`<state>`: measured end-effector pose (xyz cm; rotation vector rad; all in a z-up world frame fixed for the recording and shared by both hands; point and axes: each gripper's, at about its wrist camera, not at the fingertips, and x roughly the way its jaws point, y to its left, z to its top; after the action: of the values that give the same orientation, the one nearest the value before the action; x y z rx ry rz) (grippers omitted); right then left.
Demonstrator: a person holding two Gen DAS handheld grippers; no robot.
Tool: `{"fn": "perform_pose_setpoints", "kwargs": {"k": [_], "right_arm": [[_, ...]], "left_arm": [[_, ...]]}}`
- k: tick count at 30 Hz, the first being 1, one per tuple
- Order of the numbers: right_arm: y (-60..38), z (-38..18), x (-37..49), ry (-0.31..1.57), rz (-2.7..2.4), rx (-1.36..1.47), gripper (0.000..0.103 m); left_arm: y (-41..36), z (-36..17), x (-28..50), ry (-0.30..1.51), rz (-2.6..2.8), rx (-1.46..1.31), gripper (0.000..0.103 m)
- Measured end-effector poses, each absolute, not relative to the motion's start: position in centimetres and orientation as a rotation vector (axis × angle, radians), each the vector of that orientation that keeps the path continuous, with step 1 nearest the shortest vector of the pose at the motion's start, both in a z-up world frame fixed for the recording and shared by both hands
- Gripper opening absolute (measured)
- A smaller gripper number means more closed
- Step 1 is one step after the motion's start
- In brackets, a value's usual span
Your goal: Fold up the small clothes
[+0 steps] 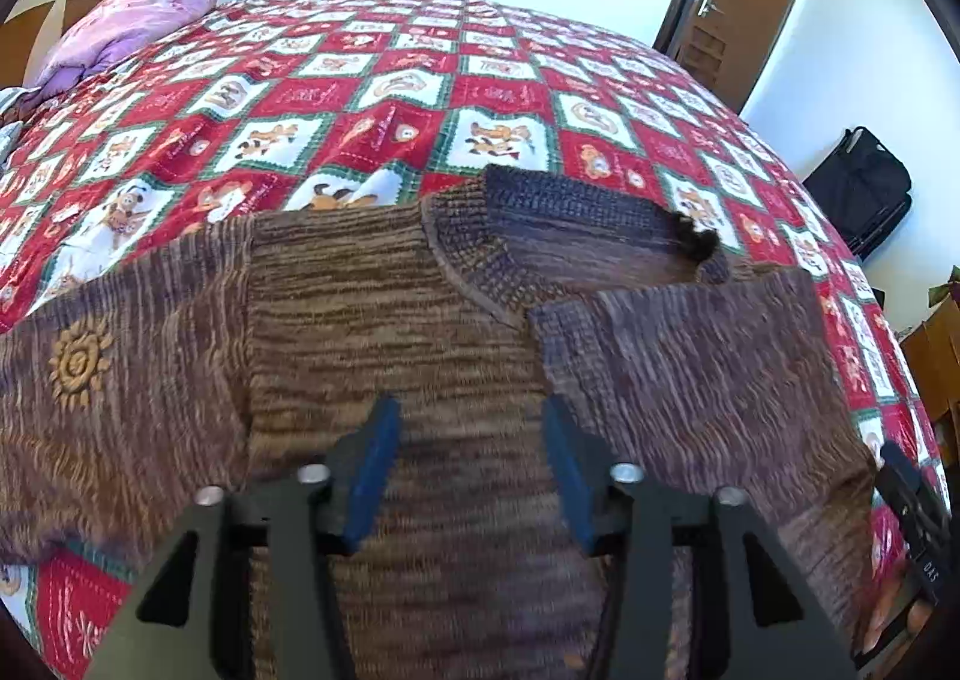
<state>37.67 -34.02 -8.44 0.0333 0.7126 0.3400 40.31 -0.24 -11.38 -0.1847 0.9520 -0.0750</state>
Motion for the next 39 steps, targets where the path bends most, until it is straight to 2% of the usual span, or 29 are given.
{"fn": "perform_pose_setpoints", "kwargs": {"k": [2, 5, 11, 15, 20, 23, 25, 28, 36, 39], "right_arm": [[-32.8, -8.7, 38.5, 0.754, 0.404, 0.029, 0.069], [-31.8, -11.5, 39.9, 0.954, 0.411, 0.055, 0.07], [-30.1, -10.9, 37.8, 0.974, 0.426, -0.055, 0.07], [-27.9, -8.2, 39.3, 0.908, 0.449, -0.058, 0.07], [-22.3, -8.7, 40.7, 0.922, 0.551, -0.087, 0.07], [-19.6, -11.3, 40.1, 1.01, 0.58, -0.143, 0.07], [-18.8, -11.5, 38.6, 0.967, 0.563, -0.215, 0.07], [-18.2, -11.4, 37.2, 1.0, 0.607, -0.263, 0.071], [-14.5, -9.1, 38.2, 0.853, 0.614, -0.259, 0.071], [-13.4, -11.5, 39.6, 0.969, 0.615, -0.225, 0.071]], "left_arm": [[-0.6, -11.0, 39.5, 0.935, -0.082, -0.17, 0.064], [-1.0, -10.8, 38.5, 0.94, -0.115, -0.164, 0.064], [0.5, -9.4, 34.7, 0.906, -0.161, -0.136, 0.065], [3.7, -8.6, 32.3, 0.853, -0.079, -0.075, 0.076], [9.7, -8.5, 30.0, 0.829, 0.061, -0.093, 0.076], [13.5, -8.9, 28.5, 0.829, 0.141, -0.118, 0.076], [16.1, -9.2, 27.2, 0.825, 0.199, -0.113, 0.076], [19.1, -9.9, 26.0, 0.825, 0.285, -0.096, 0.076], [27.6, -12.3, 23.7, 0.843, 0.476, -0.221, 0.076], [29.3, -12.8, 23.5, 0.848, 0.493, -0.285, 0.076]]}}
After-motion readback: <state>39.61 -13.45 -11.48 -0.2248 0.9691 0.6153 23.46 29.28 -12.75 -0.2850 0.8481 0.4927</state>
